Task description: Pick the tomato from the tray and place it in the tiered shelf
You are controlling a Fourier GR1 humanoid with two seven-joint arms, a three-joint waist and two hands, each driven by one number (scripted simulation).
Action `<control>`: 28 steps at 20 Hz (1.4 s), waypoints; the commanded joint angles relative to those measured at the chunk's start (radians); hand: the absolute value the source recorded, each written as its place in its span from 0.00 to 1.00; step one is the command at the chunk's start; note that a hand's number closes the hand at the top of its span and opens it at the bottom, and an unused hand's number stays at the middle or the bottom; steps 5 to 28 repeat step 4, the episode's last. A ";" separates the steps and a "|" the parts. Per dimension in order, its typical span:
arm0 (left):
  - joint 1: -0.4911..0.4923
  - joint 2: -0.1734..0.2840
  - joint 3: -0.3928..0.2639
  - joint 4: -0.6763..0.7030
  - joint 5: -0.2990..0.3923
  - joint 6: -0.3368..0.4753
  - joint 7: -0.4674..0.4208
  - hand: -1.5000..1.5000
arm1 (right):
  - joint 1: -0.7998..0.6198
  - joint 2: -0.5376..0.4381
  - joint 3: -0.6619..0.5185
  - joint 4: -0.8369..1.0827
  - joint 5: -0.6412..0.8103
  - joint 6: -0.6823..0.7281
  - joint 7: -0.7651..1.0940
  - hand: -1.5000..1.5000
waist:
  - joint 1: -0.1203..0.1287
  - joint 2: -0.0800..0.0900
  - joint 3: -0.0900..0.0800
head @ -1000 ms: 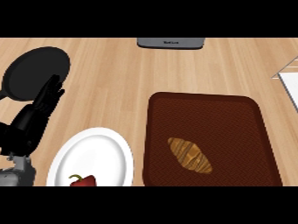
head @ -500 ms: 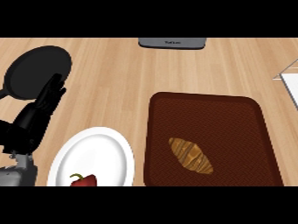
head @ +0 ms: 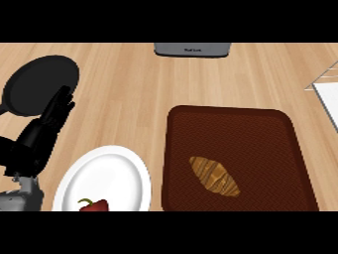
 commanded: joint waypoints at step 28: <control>0.015 0.015 0.021 0.024 0.007 -0.012 -0.011 0.50 | -0.057 0.231 0.079 -0.331 0.091 0.093 0.208 0.00 | -0.026 -0.009 -0.002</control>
